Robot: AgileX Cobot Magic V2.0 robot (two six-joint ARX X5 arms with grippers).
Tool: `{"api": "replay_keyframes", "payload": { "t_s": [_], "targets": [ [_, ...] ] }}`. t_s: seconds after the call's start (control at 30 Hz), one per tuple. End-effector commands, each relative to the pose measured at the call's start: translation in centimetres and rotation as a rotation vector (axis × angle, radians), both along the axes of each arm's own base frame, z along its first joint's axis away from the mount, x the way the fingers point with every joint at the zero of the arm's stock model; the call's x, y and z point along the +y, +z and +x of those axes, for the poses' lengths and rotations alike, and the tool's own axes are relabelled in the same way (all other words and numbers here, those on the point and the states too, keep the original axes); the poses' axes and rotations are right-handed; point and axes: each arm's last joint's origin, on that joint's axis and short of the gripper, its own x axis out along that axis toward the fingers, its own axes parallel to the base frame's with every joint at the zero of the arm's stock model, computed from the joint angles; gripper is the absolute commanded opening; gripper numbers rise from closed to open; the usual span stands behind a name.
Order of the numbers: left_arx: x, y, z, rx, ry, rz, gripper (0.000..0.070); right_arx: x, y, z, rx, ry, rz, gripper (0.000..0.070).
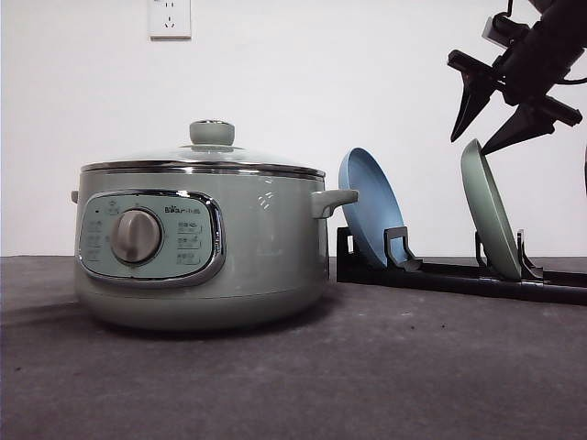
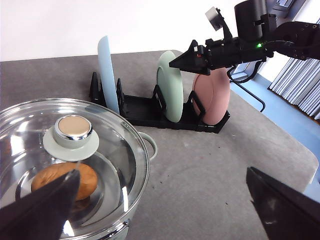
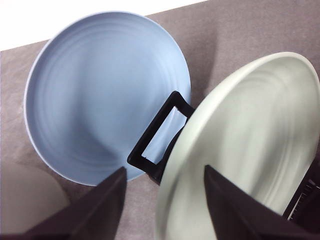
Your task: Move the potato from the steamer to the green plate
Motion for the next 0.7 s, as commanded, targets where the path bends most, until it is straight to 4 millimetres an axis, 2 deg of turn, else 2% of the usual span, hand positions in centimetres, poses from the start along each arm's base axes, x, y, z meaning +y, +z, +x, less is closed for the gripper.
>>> {"api": "replay_keyframes", "payload": {
  "t_s": [0.0,0.07,0.13,0.27,0.37,0.5,0.67],
  "targets": [
    [-0.1,0.7,-0.1,-0.034,-0.013,-0.001,0.0700,0.0,-0.3,0.8,0.000,-0.005,0.007,0.0263],
    [-0.1,0.7,-0.1,-0.034,-0.012,-0.001,0.0700,0.0,-0.4,0.9,0.001,-0.006,0.007,0.0241],
    [-0.1,0.7,-0.1,-0.034,-0.012,-0.001,0.0700,0.1,-0.4,0.9,0.003,-0.001,0.009,0.0164],
    [-0.1,0.7,-0.1,-0.034,-0.013,-0.001,0.0700,0.1,-0.7,0.9,0.013,0.014,0.023,0.0093],
    [-0.1,0.7,-0.1,-0.034,-0.012,-0.001,0.0700,-0.1,-0.8,0.9,0.029,0.001,0.027,0.0000],
    [-0.1,0.7,-0.1,-0.034,-0.013,-0.001,0.0700,-0.4,-0.3,0.8,0.019,0.005,0.073,0.0000],
    [-0.1,0.7,-0.1,-0.035,-0.012,-0.001,0.0700,-0.8,2.5,-0.1,-0.036,0.021,0.135,0.0001]
  ]
}}
